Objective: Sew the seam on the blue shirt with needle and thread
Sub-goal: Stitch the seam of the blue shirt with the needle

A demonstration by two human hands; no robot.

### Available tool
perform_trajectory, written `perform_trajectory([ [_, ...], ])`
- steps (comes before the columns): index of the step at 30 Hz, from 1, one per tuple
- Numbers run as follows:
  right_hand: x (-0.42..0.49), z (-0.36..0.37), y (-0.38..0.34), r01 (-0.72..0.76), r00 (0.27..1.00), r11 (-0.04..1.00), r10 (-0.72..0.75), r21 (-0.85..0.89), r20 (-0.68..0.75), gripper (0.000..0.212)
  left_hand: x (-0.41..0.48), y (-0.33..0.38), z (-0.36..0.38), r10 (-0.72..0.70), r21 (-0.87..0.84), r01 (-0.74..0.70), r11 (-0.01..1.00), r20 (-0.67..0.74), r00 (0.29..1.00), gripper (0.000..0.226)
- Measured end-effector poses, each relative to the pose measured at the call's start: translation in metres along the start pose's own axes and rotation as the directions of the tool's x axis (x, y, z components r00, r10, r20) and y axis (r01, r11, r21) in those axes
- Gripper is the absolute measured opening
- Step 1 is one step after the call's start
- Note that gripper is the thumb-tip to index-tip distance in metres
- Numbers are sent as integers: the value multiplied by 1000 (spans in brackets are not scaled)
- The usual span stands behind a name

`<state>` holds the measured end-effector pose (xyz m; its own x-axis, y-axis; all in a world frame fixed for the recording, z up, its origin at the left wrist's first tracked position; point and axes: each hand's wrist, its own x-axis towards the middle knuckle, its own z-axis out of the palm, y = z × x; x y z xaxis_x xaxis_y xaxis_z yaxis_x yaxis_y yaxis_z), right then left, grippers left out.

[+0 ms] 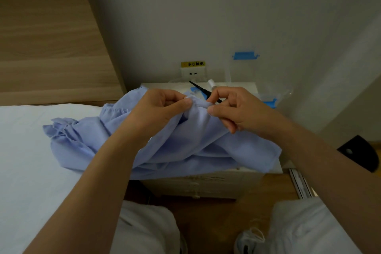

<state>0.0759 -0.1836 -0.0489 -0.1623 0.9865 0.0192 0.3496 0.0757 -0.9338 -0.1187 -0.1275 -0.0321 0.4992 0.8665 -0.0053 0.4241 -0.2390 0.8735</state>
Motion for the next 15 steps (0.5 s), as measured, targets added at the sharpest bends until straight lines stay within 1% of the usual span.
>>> perform_trajectory([
  [5,1,-1,1,12,1000,999,-13,41,10,7,0,0,-1,-18,-38,17,999,-1,1000,22],
  [15,0,-2,3,38,998,995,-42,91,44,11,0,0,-3,-7,-87,15,996,83,997,23],
])
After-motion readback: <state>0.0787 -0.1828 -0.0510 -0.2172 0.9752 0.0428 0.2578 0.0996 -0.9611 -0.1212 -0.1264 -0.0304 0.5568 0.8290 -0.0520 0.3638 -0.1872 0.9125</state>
